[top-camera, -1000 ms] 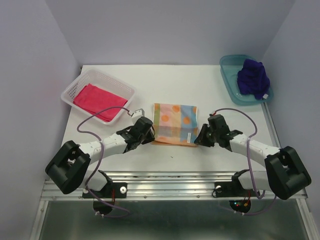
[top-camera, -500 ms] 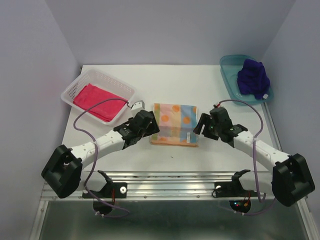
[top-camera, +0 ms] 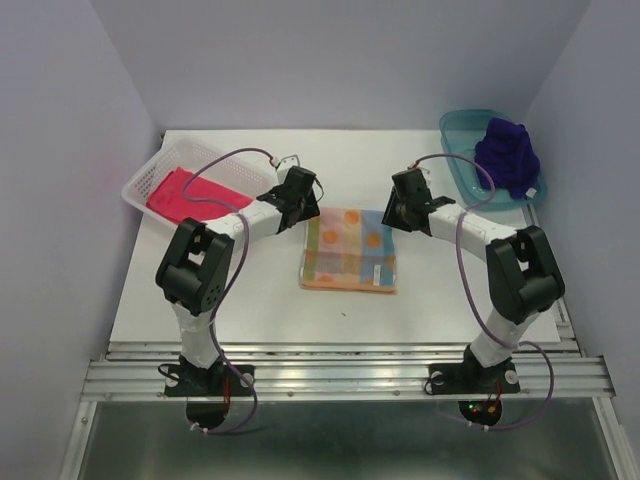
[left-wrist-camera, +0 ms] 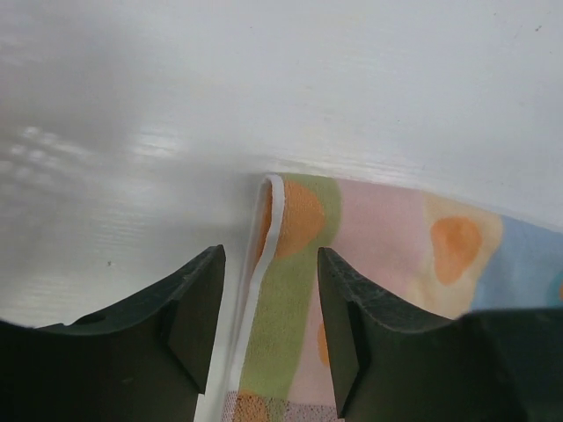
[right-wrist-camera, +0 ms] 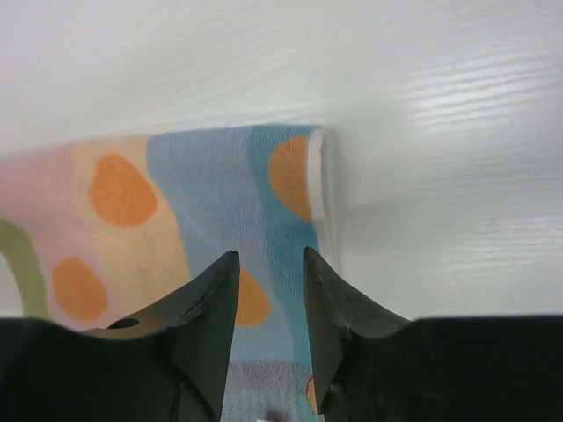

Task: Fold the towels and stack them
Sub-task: Fold the towel

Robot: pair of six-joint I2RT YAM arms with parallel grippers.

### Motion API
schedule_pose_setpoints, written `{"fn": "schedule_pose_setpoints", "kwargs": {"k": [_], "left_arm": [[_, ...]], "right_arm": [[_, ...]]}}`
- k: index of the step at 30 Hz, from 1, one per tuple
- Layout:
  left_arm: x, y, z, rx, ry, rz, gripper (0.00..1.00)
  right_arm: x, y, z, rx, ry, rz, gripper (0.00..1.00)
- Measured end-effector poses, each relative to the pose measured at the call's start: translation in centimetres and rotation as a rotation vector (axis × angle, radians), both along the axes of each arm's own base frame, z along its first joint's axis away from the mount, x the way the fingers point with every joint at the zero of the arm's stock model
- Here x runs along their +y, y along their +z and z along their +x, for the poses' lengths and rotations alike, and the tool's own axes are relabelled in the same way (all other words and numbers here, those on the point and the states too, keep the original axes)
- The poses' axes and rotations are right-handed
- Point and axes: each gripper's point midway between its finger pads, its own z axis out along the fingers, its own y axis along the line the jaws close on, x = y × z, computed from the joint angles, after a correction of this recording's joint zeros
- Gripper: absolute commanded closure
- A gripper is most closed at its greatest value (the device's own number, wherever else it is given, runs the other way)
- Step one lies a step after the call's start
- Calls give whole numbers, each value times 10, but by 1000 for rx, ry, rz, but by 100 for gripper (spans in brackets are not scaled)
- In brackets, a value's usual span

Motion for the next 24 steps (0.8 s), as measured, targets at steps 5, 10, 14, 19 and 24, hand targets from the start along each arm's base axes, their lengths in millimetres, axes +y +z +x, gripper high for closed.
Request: {"fn": "schedule_pose_setpoints", "kwargs": {"k": [5,10,14,19,24], "left_arm": [[-6,-22,17,38,-35,19,47],[-10,-32,32,51,-49,22,53],[-6,-40,38,64,-45,26,57],[2,-51,40,90,-39,38,61],[-2,-54,45,96,-47,29,61]], "right_arm": [[-6,-18,24,28,-4,-35,65],[-13,-33,43,54,-11,-37,68],[-26,-51,51,94,-33,-32,69],[-32,-50,58,90,-39,-10,70],[-28,-51,56,100,-9,9,69]]}}
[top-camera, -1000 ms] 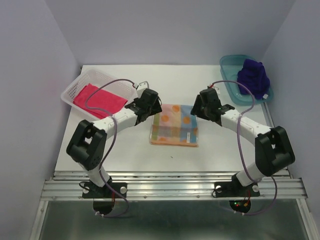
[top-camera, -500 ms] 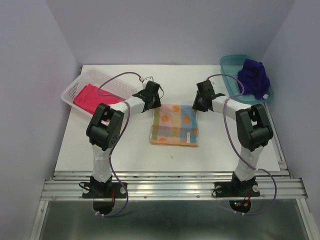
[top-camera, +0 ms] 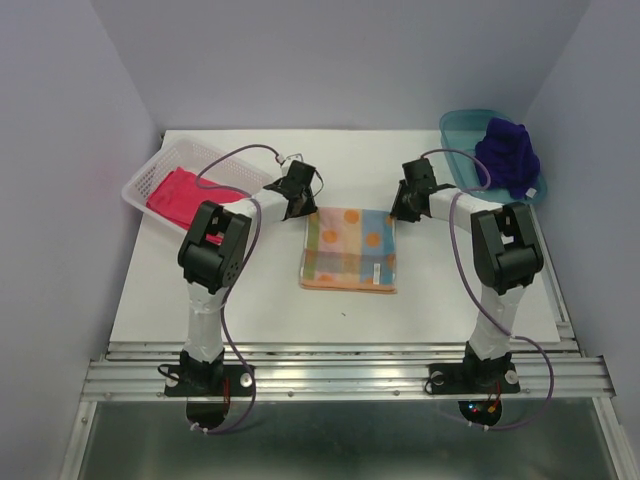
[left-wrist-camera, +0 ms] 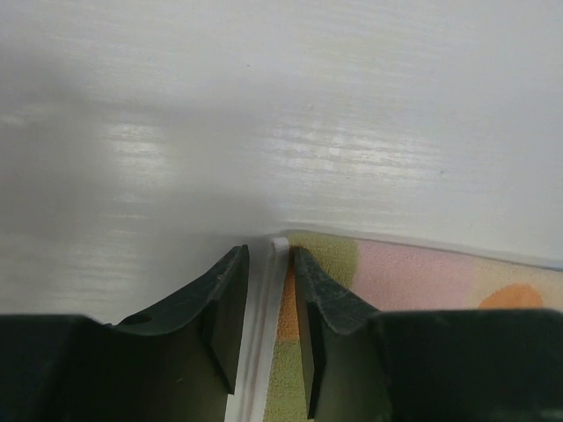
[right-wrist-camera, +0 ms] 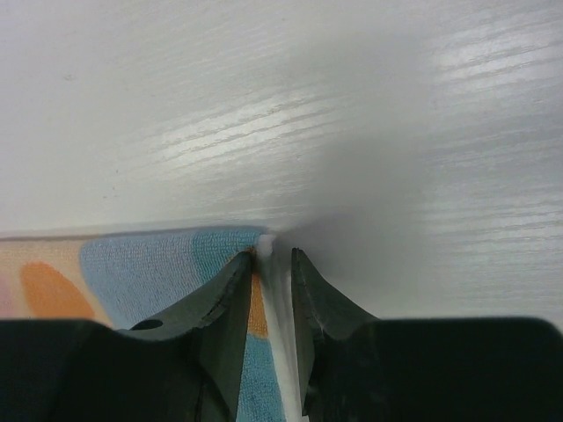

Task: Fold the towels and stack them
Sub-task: Fold the towel

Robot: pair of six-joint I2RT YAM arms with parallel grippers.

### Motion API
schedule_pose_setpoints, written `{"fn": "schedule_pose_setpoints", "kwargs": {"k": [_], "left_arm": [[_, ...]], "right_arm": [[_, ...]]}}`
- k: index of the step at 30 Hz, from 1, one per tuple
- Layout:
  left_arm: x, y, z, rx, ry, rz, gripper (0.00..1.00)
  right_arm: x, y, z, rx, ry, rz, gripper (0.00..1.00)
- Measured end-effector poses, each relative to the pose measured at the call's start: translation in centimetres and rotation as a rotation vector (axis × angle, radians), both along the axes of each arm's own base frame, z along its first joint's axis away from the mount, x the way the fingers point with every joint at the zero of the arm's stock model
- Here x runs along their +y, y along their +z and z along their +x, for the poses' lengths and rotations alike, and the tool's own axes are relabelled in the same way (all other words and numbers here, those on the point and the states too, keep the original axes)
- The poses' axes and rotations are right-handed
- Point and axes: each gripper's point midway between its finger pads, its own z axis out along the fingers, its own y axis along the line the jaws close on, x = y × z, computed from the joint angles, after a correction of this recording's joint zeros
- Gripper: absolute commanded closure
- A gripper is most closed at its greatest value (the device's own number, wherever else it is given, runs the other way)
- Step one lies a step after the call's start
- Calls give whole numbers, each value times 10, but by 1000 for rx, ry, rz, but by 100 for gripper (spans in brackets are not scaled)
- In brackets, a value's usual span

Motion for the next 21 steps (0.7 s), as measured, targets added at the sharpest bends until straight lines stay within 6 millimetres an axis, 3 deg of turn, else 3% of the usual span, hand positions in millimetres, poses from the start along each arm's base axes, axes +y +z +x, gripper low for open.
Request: {"fn": "schedule_pose_setpoints", "kwargs": {"k": [4,6,8,9,15,21], "left_arm": [[-1,-1,0,2,-3,-2,61],[-1,-1,0,3,-4,-2,65],[-1,-1,-1,4,-8,-3,92],[-3,-1,0,5,-13,-5,100],[-5,-2,2,4,-22,-8,100],[-5,4,-3,-22,-42,-23,100]], "right_arm": [[5,0,-1,1,36,15,69],[8,0,0,-2,51,23,72],[10,0,1,-6,60,28,76],[10,-1,1,-7,65,29,81],[11,-2,3,-11,74,28,99],[13,3,3,-28,105,25,99]]}}
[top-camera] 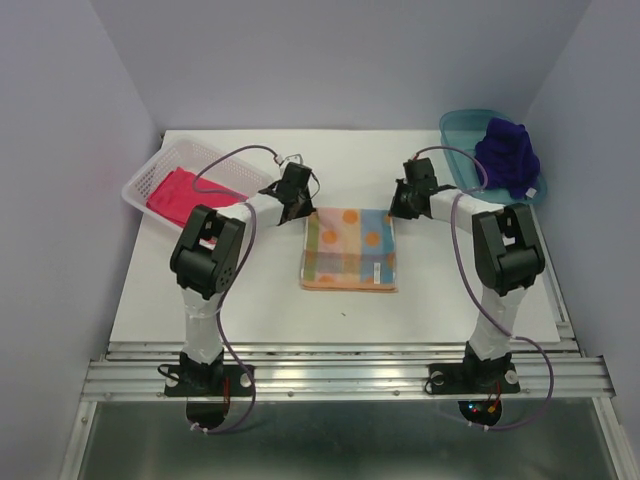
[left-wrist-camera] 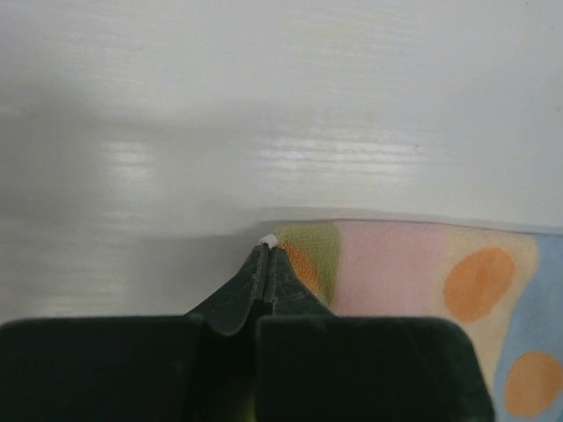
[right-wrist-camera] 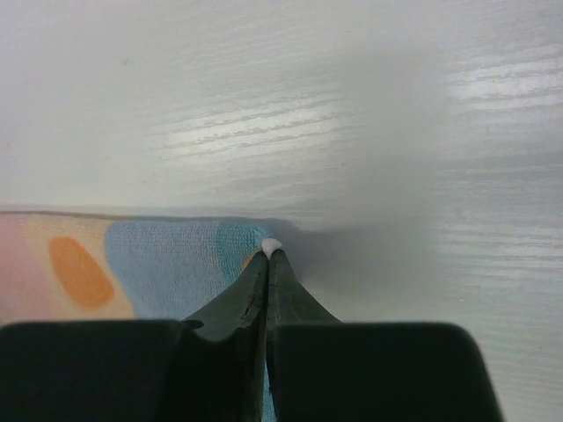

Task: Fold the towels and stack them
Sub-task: Fold the towel

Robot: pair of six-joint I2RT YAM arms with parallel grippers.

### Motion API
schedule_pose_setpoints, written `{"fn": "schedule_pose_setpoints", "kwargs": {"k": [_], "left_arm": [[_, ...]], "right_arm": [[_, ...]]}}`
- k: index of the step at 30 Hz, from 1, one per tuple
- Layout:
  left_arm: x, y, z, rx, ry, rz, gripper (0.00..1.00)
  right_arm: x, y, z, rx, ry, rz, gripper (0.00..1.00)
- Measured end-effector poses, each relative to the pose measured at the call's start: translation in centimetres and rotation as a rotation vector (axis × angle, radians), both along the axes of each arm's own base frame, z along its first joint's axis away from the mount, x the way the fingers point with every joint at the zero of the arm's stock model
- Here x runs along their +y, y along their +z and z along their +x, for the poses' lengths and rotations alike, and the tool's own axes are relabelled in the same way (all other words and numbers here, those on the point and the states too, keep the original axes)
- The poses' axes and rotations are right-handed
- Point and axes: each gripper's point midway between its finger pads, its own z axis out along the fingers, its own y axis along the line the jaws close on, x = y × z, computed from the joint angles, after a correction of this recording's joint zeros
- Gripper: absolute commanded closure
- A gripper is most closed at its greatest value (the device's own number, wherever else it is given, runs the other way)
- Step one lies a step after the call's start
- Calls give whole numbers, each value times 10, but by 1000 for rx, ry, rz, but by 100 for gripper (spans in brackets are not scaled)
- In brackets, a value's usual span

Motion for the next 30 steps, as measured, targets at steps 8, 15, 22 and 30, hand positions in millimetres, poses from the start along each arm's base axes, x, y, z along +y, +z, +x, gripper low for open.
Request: {"fn": "schedule_pose_setpoints", "kwargs": {"k": [8,15,22,30], "left_arm": [[1,50,-29,-118,-39,-111,100],[5,48,-62,-126,-46,-140,100],[4,47,-105,-126,-63,-172,100],[8,45,-146,-127,-58,-212,100]], "right_arm": [[8,49,-21,-113,58,86,99],[6,64,-53,-152,72,129,99],[1,65,-99,-149,74,187,99],[4,66,-144,-143,93,273,99]]}}
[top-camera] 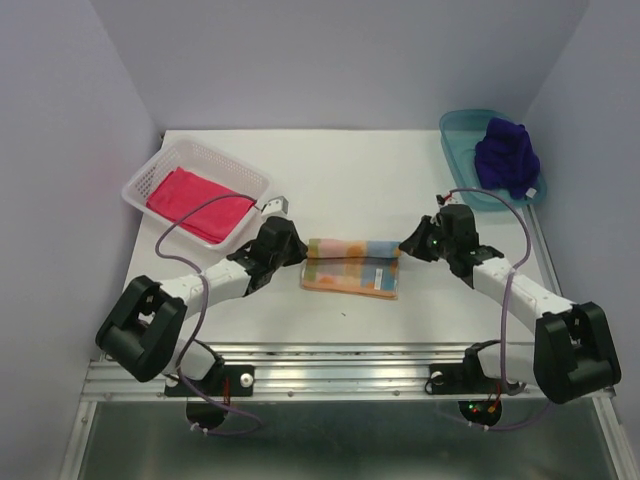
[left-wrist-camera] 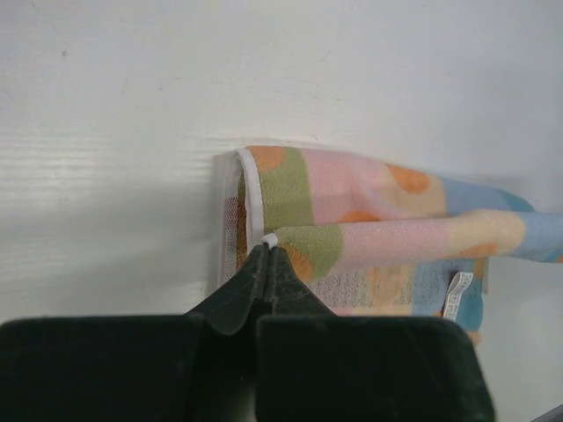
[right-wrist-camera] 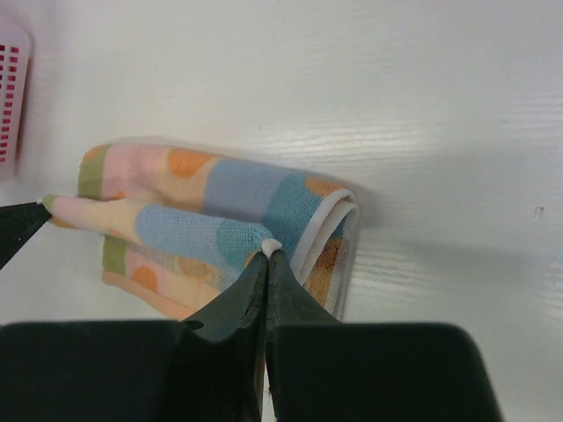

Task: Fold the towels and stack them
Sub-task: Fold the towel

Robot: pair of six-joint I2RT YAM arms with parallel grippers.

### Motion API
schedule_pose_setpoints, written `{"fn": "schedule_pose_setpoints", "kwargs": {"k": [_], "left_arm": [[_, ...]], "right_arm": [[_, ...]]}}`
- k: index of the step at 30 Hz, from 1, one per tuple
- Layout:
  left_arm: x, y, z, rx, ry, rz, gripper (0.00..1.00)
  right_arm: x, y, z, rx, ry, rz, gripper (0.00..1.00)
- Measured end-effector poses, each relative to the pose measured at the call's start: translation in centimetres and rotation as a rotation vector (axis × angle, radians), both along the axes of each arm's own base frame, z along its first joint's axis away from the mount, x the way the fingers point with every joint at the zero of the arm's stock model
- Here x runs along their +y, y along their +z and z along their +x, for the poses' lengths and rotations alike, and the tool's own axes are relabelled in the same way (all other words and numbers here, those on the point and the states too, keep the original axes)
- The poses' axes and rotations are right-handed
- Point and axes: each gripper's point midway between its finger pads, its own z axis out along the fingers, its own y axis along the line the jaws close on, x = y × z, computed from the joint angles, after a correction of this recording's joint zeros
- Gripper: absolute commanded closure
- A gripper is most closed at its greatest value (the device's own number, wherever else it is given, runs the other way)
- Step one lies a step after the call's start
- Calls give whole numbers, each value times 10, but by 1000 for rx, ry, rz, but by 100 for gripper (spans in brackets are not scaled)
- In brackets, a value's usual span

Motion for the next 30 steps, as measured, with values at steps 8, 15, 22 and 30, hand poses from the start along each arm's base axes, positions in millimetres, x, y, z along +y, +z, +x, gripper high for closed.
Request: {"fn": "schedule_pose_setpoints", "kwargs": {"k": [8,15,22,30], "left_arm": [[8,8,-14,-17,26,-43,100],[6,-2,-29,13,11,-38,100],[11,-2,-38,17,13,-39,100],[12,-9,-44,34,8,-38,100]], "right_arm": [[4,1,-29,4,26,55,99],[9,-8,-52,43,58,92,99],[12,-19,-70,74,83,114,99],[12,-45,-88,160,90,123,97]]}}
